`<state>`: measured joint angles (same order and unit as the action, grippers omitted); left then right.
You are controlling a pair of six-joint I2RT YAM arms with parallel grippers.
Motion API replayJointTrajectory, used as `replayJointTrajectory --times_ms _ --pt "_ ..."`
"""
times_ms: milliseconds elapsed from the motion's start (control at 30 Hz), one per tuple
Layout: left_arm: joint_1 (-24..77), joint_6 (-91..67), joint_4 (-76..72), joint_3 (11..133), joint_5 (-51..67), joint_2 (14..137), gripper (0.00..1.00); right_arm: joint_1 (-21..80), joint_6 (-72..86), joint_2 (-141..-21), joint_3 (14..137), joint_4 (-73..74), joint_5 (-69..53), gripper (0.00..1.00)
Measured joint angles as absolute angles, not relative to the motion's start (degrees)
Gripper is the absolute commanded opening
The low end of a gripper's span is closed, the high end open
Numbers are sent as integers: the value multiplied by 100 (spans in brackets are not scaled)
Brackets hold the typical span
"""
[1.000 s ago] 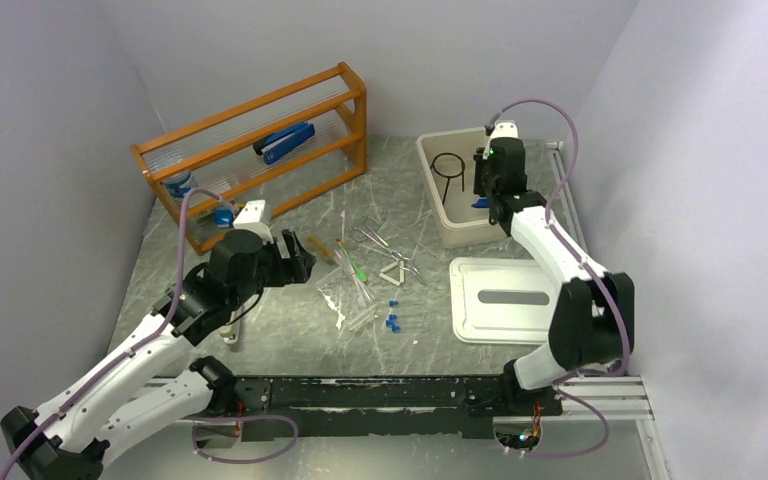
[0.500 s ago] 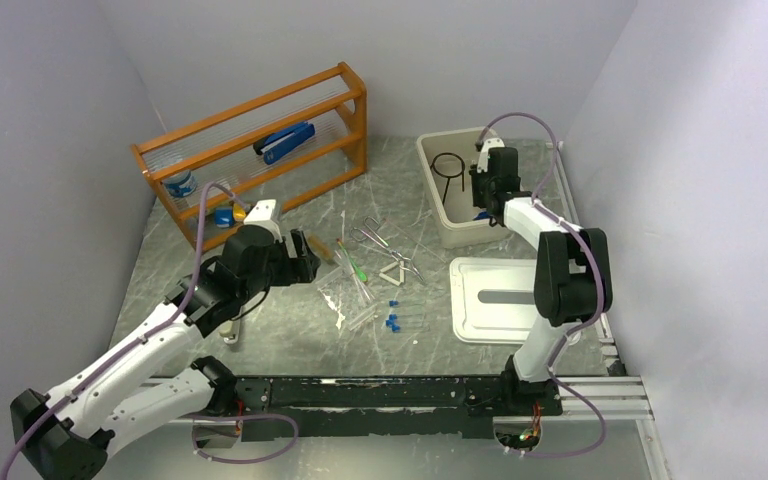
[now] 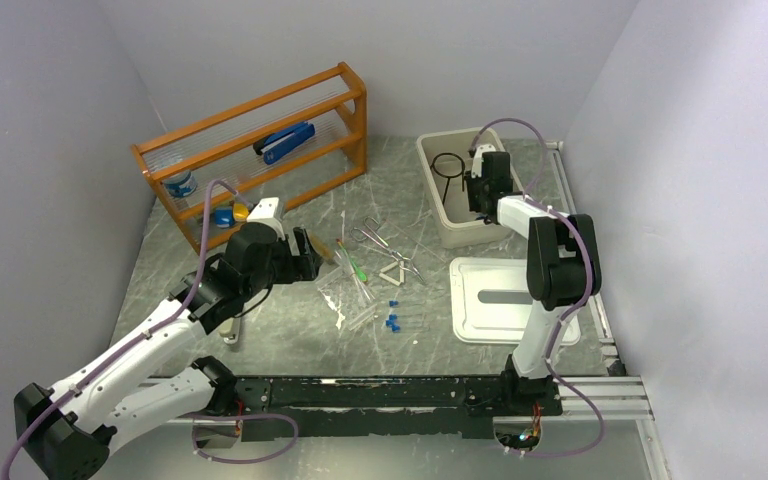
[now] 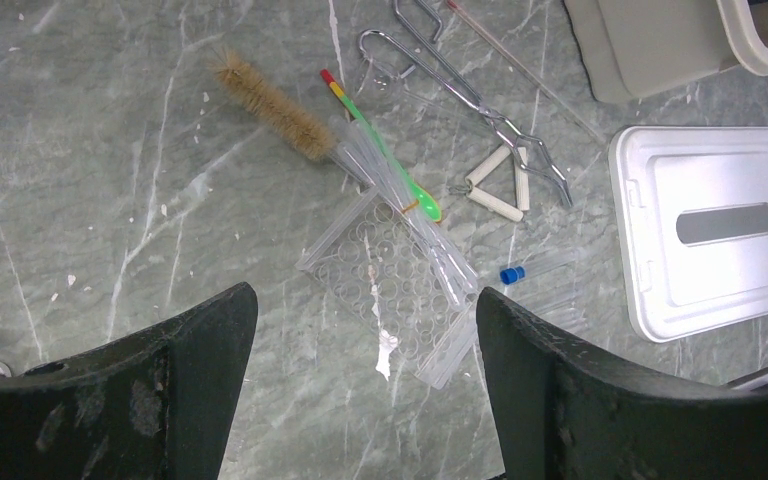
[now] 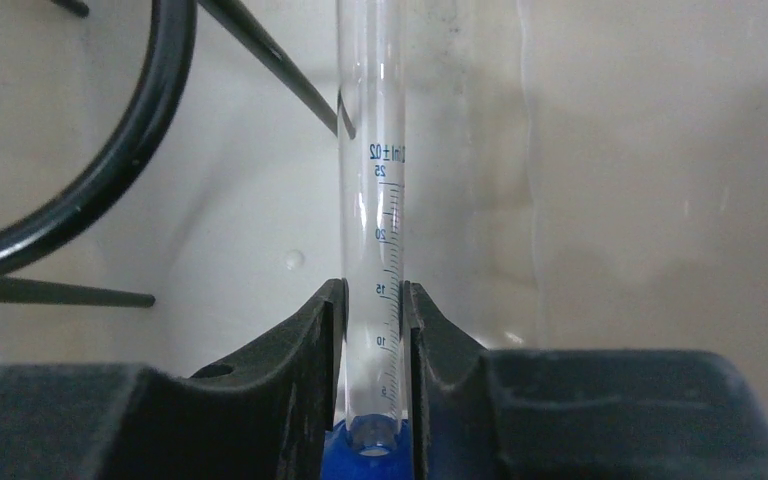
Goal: Organize the chemistry lab equipment
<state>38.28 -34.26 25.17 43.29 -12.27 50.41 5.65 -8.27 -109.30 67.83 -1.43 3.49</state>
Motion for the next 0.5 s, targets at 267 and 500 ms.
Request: replayJointTrajectory --times_ms 267,500 --pt "3828 -3371 2519 4366 -1232 5011 85 561 -722 -10927 6840 -150 412 40" --pt "3828 -3358 2519 4368 -1232 5006 85 558 -399 -10700 6890 91 558 45"
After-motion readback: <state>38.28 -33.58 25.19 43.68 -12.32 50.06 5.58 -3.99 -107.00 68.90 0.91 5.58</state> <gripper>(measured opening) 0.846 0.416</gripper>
